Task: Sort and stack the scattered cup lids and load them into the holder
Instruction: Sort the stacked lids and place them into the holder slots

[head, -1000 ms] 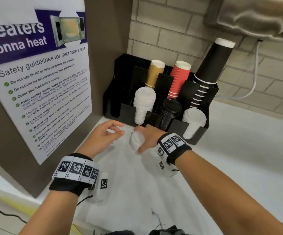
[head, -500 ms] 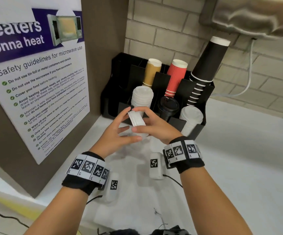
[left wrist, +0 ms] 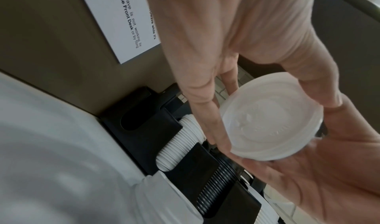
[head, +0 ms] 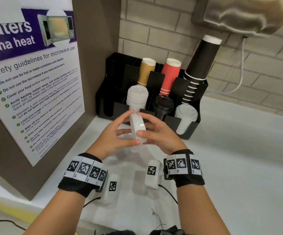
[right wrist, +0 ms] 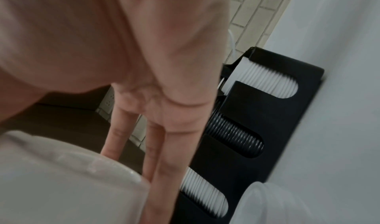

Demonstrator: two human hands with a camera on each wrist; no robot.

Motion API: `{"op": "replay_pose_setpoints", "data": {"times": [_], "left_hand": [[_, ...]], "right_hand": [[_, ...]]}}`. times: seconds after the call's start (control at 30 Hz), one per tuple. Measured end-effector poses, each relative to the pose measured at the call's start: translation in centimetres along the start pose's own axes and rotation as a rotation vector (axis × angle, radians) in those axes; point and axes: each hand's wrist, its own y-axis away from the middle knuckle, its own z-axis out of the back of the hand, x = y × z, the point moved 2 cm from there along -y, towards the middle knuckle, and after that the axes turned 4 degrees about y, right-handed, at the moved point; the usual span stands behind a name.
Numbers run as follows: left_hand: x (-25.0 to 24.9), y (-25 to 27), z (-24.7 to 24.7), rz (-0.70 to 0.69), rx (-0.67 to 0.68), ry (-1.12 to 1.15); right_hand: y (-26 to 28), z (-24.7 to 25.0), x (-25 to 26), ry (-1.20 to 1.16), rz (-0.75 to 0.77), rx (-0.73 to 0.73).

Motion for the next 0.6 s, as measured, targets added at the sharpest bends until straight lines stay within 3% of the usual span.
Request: {"op": "replay_pose_setpoints", "data": {"times": [0.3, 0.37, 0.5, 0.6], "left_hand": [[0.4, -0.4, -0.4, 0.01, 0.009, 0.044], [0.3, -0.2, 0.1, 0.019, -0.032, 0.038], [0.6, 0.2, 1.7, 0.043, -0.157, -0.07], [1.2, 0.1, 2.6, 0.045, -0.23, -0.105]], "right_hand": [[0.3, 0.3, 0.7, 0.081, 0.074, -0.145], [0.4, 2.8, 1.6, 0.122, 0.141, -0.289], [0.8, 11.6, 3.2, 0.253, 0.189, -0.736], [0.0, 17.0, 2.7, 0.389, 0.072, -0.789]]}}
